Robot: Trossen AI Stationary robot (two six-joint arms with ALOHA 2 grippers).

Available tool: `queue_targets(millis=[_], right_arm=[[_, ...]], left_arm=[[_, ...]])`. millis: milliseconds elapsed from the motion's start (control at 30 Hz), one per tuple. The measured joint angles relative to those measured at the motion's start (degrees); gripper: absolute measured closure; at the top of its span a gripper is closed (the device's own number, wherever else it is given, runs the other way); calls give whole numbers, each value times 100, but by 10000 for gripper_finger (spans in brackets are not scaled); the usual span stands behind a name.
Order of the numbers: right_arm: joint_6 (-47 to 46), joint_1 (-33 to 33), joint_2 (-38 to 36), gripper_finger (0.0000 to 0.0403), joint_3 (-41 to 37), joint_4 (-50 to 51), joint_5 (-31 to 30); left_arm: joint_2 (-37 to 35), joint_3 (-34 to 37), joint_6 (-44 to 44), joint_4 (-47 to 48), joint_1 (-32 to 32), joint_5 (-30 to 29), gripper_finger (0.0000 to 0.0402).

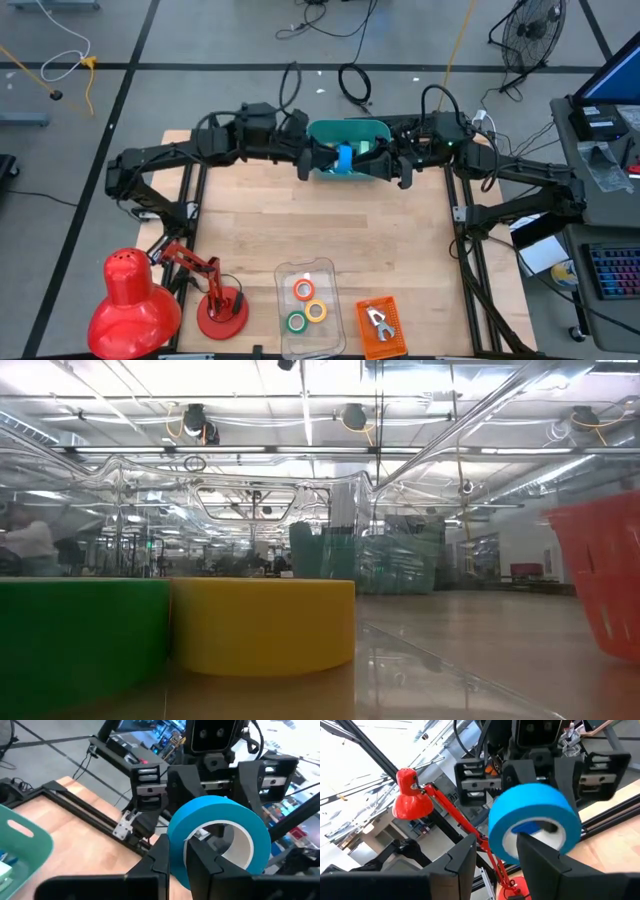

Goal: Pick and place Stapler, Stapler remover, tape
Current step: Put the blue tape into the transparent bin

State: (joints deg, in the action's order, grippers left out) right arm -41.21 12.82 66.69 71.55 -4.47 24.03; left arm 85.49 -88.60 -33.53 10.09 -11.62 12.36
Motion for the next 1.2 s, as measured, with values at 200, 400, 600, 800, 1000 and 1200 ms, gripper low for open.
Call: queue_targets(millis=[200, 400, 600, 800, 1000, 1200], right_arm=[[7, 31, -1, 268, 0, 0, -9], [9, 30, -1, 268, 0, -2, -20], [34, 31, -1, 268, 0, -16, -29], [30, 31, -3, 268, 0, 4, -35], [-13, 31, -3, 315, 0, 46, -24], [138, 31, -8, 373, 0, 18, 20]], left_arm=[[-29, 0, -21, -120, 13, -118, 369], [-23, 0, -21, -192, 4, -186, 369], [199, 4, -133, -530, 68, -158, 369], [361, 4, -194, -586, 71, -36, 369], [352, 4, -207, -622, 41, 14, 369], [352, 4, -228, -678, 35, 226, 369]])
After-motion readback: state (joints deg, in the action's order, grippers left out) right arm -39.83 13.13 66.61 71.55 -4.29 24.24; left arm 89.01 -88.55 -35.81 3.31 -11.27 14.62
